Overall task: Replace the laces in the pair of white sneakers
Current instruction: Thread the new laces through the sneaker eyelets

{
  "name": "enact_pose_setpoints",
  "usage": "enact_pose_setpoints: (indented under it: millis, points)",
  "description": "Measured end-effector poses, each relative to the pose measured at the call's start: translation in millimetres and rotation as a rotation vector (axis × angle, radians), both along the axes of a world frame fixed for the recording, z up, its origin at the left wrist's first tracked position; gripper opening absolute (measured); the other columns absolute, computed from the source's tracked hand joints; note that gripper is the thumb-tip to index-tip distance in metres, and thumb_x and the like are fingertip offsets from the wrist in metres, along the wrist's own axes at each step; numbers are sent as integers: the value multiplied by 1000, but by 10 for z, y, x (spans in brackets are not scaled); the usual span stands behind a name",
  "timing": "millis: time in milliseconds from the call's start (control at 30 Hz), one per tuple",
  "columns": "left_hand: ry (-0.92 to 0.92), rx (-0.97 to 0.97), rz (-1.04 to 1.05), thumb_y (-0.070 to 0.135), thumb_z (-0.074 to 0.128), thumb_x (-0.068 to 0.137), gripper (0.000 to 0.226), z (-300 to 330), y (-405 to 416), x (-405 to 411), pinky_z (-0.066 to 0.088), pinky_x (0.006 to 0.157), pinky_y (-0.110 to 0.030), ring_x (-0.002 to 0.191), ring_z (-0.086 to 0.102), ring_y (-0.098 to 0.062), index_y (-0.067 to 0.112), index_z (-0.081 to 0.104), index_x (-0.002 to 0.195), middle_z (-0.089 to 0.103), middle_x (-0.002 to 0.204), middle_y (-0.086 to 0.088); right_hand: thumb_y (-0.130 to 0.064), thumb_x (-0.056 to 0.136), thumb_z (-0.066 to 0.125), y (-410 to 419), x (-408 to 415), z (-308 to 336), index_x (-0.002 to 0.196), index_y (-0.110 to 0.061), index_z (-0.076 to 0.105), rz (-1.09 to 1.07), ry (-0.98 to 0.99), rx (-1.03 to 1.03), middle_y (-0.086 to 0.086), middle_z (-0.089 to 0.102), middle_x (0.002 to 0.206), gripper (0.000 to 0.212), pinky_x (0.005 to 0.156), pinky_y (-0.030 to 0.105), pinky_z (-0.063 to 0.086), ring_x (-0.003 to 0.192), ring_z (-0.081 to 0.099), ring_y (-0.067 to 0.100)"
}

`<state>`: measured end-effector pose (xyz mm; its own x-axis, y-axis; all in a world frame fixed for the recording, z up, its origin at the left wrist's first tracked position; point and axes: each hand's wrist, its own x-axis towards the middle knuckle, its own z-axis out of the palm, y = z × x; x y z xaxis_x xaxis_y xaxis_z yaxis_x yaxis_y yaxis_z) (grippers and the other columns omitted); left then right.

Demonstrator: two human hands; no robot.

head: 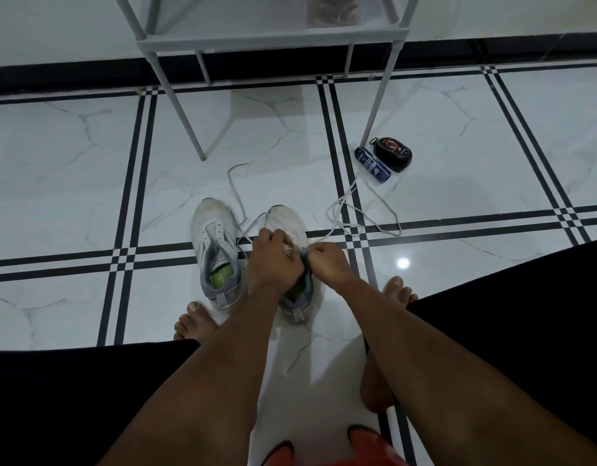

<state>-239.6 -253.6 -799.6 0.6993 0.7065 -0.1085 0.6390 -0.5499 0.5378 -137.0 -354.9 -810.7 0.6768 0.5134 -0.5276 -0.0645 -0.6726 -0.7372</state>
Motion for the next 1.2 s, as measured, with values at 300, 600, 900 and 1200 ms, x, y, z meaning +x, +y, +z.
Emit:
enact_pose_setpoints:
  millis: [300, 600, 900, 1200]
  points:
    - [-42, -276, 174, 36, 55, 103, 28, -163, -7, -247, 49, 100, -41, 111, 62, -27, 20, 69, 121, 60, 120, -6, -46, 93, 73, 164, -63, -146, 59, -4, 63, -142, 7, 38, 5, 52, 54, 55, 61, 37, 42, 57, 50, 16]
    - [-91, -261, 173, 30, 74, 95, 36, -208, 6, -315, 44, 99, -30, 115, 63, -27, 13, 72, 126, 61, 125, -11, -19, 91, 77, 242, 139, 84, 68, -10, 72, -208, 101, 67, 3, 72, 70, 25, 67, 28, 53, 65, 63, 14]
    - [-83, -377, 221, 39, 77, 93, 40, -241, 73, -303, 49, 105, -34, 118, 63, -26, 13, 75, 125, 60, 129, -8, -49, 91, 81, 156, 711, 487, 105, -12, 75, -480, 485, 271, -1, 71, 92, 40, 64, 28, 52, 77, 61, 13]
    - [-41, -325, 171, 39, 73, 95, 40, -246, 107, -299, 48, 110, -38, 123, 62, -26, 18, 75, 129, 60, 131, -7, -23, 88, 77, 324, 8, 97, 59, -15, 67, -134, 45, 41, 2, 58, 58, 32, 60, 32, 44, 55, 53, 15]
